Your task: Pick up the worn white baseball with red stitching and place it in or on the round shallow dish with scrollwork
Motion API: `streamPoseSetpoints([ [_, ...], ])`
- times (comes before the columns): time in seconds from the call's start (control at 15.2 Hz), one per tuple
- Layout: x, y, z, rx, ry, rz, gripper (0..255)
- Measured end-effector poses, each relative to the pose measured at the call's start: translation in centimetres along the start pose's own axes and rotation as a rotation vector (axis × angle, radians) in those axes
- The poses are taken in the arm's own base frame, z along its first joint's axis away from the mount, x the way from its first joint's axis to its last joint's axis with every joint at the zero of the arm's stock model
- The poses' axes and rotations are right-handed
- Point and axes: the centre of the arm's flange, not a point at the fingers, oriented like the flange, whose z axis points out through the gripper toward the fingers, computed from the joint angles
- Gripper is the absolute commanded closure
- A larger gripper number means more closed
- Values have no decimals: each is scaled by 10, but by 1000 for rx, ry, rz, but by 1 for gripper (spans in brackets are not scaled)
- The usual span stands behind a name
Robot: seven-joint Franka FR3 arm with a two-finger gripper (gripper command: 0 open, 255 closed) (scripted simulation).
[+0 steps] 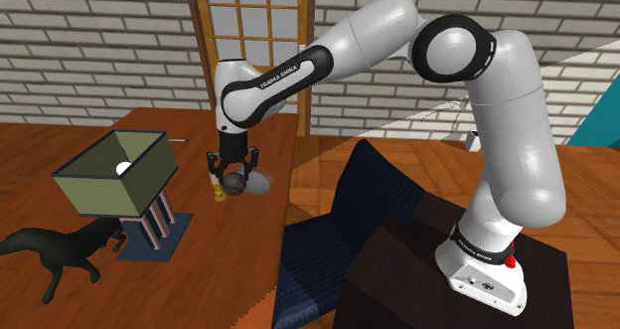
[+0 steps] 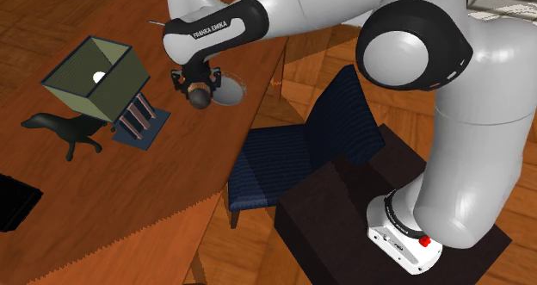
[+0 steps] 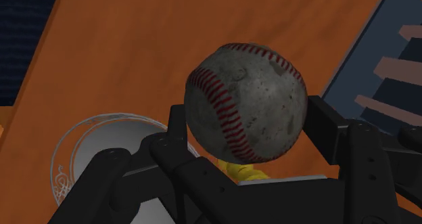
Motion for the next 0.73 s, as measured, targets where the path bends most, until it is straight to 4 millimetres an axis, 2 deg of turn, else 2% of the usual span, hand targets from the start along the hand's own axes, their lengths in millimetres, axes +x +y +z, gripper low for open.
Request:
streamPoseSetpoints([
  [0.59, 99, 61, -27, 0, 0, 0, 255],
  [0.73, 104, 67, -22, 0, 0, 0, 255],
])
